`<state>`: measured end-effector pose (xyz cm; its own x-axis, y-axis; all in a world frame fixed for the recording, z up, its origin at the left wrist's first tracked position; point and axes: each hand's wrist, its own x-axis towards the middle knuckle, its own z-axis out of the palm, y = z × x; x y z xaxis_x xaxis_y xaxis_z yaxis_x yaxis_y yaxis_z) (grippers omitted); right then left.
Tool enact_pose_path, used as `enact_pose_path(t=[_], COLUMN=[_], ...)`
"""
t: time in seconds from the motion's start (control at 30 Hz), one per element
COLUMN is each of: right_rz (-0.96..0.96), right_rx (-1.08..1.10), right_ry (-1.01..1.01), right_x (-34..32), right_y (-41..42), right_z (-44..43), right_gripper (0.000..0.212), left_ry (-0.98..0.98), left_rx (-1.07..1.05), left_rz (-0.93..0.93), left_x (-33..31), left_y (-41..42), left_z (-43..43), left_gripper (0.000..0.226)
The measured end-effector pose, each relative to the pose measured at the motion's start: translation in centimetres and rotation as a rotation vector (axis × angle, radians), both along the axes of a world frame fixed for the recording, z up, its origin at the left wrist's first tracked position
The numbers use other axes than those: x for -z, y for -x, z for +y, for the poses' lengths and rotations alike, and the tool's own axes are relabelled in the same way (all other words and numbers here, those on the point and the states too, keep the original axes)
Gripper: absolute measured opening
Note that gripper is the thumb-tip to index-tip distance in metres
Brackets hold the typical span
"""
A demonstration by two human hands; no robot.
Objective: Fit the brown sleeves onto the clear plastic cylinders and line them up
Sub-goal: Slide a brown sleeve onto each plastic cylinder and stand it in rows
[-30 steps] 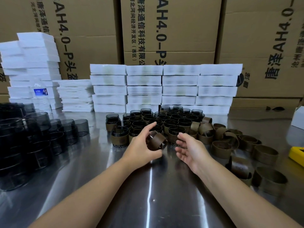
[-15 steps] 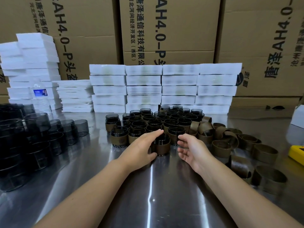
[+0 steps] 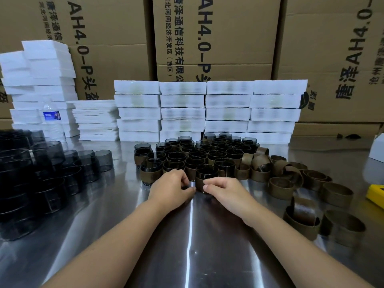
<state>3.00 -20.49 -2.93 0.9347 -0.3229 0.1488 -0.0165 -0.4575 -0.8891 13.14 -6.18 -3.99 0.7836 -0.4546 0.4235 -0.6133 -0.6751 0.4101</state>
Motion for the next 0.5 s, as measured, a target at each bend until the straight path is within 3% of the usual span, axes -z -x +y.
enact_pose_path(t=[0.17, 0.33, 0.5], right_rz=[0.058, 0.074, 0.117], right_rx=[0.012, 0.038, 0.014], right_ry=[0.101, 0.291, 0.396], right_x=[0.3, 0.4, 0.3], right_y=[-0.2, -0.3, 0.1], right_z=[-0.2, -0.3, -0.5], right_gripper=[0.040, 0.046, 0.063], left_ry=[0.017, 0.053, 0.054], left_rx=[-0.262, -0.323, -0.397], left_rz=[-0.025, 0.020, -0.197], left_x=[-0.9, -1.4, -3.0], left_y=[0.0, -0.5, -0.7], left_z=[0.6, 1.5, 2.9], left_gripper=[0.019, 0.020, 0.021])
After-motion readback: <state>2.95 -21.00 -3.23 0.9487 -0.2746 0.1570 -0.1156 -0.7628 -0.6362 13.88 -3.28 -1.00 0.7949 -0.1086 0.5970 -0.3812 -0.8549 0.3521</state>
